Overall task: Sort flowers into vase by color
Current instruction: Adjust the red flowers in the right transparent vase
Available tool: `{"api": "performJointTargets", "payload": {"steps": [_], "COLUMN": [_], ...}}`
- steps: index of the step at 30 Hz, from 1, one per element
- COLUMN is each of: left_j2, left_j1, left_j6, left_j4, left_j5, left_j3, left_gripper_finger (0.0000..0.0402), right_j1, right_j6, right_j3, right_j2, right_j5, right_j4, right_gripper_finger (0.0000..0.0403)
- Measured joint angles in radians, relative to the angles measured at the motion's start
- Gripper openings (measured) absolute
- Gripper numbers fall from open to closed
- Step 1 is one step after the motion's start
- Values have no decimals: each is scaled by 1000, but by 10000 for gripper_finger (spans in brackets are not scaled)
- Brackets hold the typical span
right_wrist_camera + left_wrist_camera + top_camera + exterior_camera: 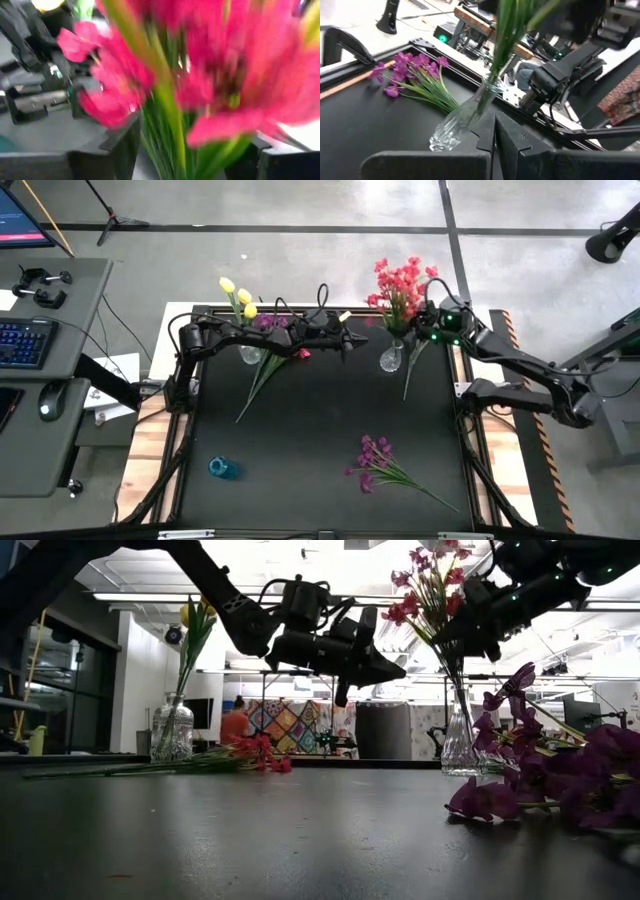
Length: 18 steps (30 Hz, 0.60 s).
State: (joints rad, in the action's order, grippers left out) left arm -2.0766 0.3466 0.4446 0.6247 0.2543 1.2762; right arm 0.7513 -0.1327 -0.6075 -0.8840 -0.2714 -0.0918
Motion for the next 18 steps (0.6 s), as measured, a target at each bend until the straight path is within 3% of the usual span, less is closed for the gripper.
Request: {"api": "performJointTargets", "payload": {"steps": [4,12,14,18], "left_j2": [0,0,0,0], "left_j1": [0,2,2,2], "left_j6": [0,-1,-1,-1], "left_j4": [-7,-7,-7,-7], "left_j5": [4,4,4,4], "left_j3": [0,0,0,0], "left_gripper_finger": [0,0,0,0], "right_j1": [4,3,4,-5], "right_j6": [1,30,38,64], "right_j3": [0,0,-2,-3], "right_j2": [29,52,48,35], "right_j5": [0,8,8,4], "right_j4": [22,-1,-22,-73], "right_gripper_finger": [171,22,10,38]}}
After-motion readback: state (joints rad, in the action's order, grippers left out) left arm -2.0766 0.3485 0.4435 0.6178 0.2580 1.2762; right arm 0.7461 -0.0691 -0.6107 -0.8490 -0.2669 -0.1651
